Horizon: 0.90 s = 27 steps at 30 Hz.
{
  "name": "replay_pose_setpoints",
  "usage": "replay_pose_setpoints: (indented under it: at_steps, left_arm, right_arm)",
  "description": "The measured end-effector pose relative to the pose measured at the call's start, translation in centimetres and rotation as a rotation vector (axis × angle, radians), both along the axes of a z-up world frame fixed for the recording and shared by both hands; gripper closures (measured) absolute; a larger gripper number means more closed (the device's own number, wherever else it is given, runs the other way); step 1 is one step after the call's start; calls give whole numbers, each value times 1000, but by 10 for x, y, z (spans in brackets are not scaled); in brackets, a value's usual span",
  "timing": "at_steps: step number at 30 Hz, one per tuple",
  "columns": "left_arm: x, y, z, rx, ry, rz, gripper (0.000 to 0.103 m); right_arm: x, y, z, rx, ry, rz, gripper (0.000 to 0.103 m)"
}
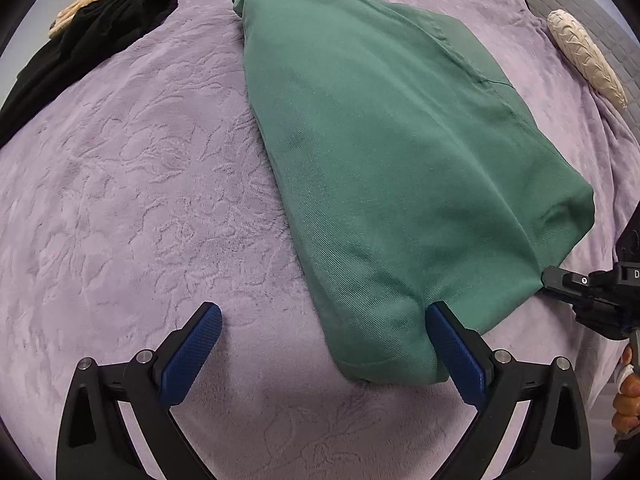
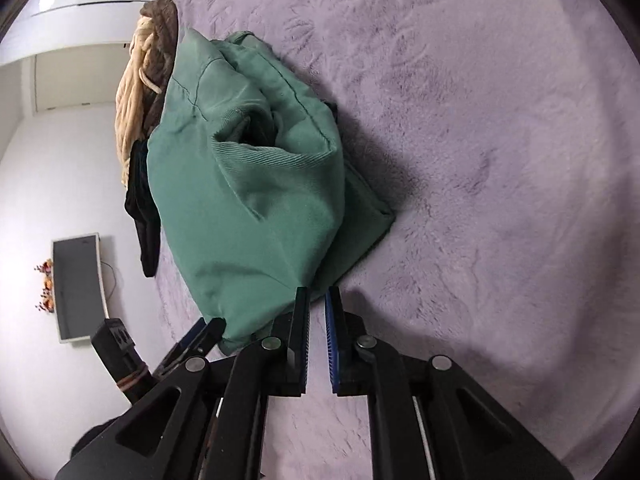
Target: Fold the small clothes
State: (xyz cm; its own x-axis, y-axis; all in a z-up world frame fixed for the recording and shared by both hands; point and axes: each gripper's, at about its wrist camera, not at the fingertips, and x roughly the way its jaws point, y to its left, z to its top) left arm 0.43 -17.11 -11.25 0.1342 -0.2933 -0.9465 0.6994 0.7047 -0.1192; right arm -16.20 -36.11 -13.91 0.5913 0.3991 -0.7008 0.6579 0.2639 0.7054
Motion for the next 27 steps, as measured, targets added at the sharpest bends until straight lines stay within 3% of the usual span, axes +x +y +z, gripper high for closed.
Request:
replay_pose_setpoints:
  at_steps: [7, 11, 13, 14, 15, 20, 27]
  left_arm:
    - [5, 8, 22, 23, -4, 45, 1]
    - [16, 19, 39, -5, -3, 106, 1]
    - [24, 22, 46, -19, -3, 146, 1]
    - [28, 21, 48, -21, -5, 167, 1]
    - [33, 22, 50, -18, -9, 185, 1]
    - [47, 17, 49, 16, -46, 240, 1]
    - [48, 4, 34, 54, -7, 259, 1]
  right_arm:
    - [-5, -22, 48, -157, -4, 49, 92]
    - [0, -40, 67, -222, -26, 68, 90]
    - [6, -47, 71, -238, -33, 76, 65]
    - [10, -50, 73, -255, -29, 83, 42]
    - [12, -53, 74, -272, -26, 87, 38]
    - [31, -65, 77, -303, -36, 133, 36]
    - [56, -72, 67, -318, -21, 205, 23]
